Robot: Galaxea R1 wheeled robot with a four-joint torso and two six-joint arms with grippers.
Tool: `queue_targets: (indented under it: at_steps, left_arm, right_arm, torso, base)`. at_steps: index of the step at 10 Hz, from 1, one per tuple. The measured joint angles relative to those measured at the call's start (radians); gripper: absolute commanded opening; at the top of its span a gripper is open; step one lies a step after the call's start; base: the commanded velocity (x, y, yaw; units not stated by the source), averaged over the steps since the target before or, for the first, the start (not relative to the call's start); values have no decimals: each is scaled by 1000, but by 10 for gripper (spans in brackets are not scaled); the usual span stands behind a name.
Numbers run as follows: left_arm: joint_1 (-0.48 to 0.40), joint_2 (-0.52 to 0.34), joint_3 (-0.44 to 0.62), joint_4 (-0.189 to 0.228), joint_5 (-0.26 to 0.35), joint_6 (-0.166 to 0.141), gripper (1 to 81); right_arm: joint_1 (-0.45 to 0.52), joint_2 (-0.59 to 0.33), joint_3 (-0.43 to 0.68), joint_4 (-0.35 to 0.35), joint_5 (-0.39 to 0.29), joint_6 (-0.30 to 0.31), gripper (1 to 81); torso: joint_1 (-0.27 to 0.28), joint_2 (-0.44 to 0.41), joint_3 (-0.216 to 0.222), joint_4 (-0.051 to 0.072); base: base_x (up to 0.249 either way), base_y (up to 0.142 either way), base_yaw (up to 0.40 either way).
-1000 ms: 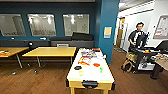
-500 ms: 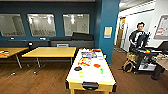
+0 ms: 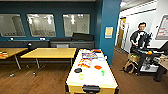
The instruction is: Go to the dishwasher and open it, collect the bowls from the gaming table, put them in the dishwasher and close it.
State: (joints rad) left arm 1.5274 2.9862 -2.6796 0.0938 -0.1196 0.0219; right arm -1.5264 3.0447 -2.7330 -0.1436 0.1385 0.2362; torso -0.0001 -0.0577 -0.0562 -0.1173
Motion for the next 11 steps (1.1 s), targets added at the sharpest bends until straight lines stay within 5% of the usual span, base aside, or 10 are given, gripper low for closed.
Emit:
queue_targets:
  at_steps: [11]
  left_arm:
    - [-4, 3, 0, 0, 0, 0, 811]
  right_arm:
    - [0, 2, 0, 0, 1, 0, 811]
  torso:
    - [1, 0, 0, 0]
  base:
    - [164, 0, 0]
